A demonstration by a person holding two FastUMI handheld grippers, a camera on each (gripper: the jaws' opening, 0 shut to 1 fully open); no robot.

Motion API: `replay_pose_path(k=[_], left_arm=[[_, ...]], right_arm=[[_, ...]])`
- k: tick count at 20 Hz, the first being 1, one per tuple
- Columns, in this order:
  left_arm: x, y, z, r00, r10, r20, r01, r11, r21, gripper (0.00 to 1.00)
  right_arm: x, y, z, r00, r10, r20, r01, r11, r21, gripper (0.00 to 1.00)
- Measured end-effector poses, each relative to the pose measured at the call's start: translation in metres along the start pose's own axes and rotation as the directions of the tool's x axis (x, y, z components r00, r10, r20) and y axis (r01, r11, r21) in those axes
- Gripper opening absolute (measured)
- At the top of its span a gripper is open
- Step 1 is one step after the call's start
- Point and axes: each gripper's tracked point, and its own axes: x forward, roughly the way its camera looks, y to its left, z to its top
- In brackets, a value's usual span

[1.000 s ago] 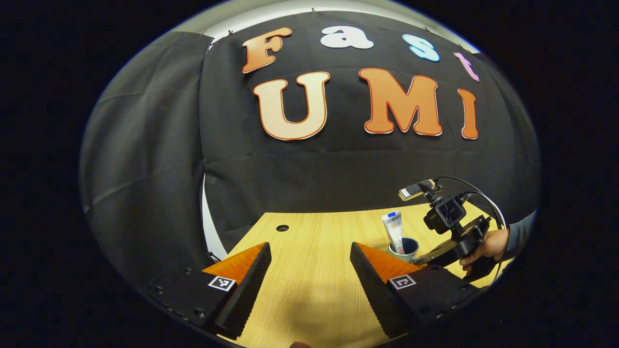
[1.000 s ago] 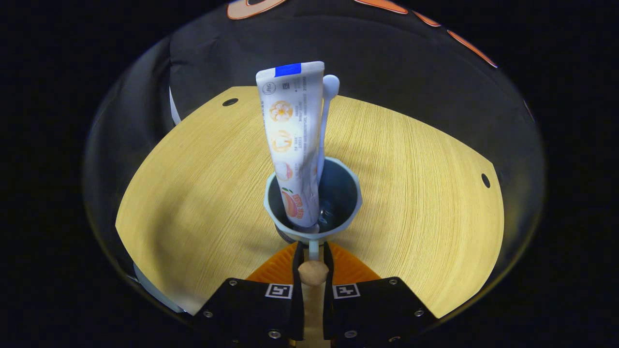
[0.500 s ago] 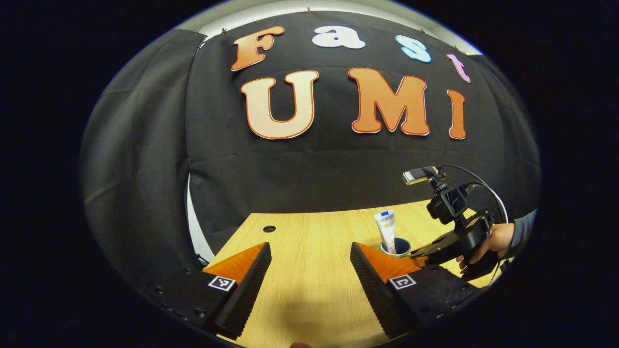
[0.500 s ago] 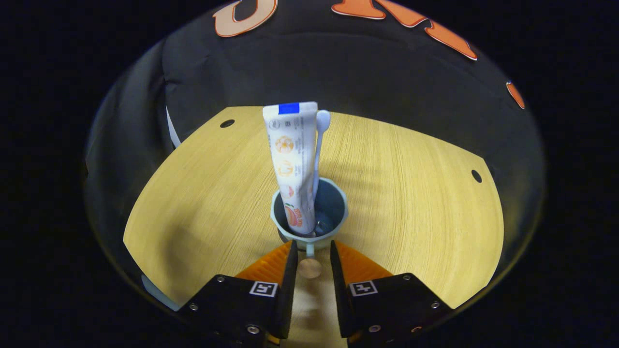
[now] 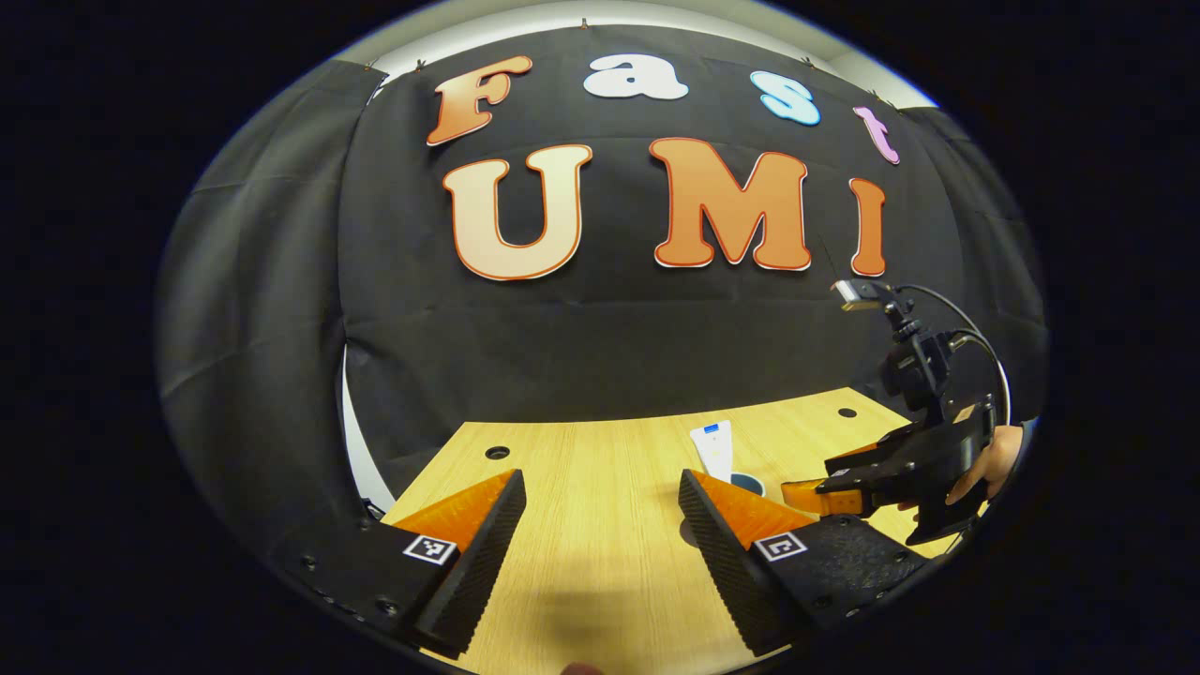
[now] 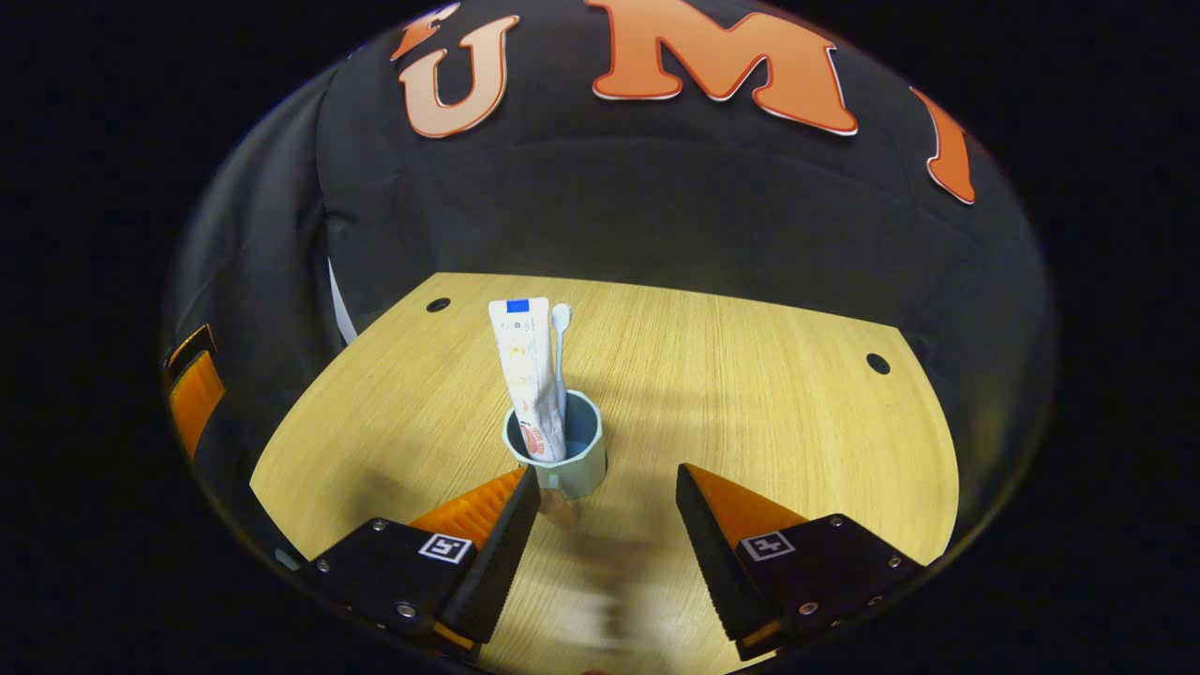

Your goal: Put the toothbrush and toothpaste on the desktop into the cup, then pick up the cup and place it on the coaster on the desktop.

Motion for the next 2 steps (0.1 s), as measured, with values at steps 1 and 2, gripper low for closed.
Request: replay_pose_path(k=[1,2], left_arm=[[-0.0015,-0.009,0.0015,1.0,-0.005,0.0,0.005,1.0,0.0,0.99],[-0.0035,-0.0172,0.0047,1.0,-0.011,0.004,0.011,1.0,0.001,0.99]], right_arm=[[-0.0093,-0.0064,0.0028,1.0,-0.006,0.023,0.006,1.0,-0.003,0.89],[-0.0185,-0.0133,0.0058,0.999,-0.011,0.049,0.012,1.0,-0.006,0.9]])
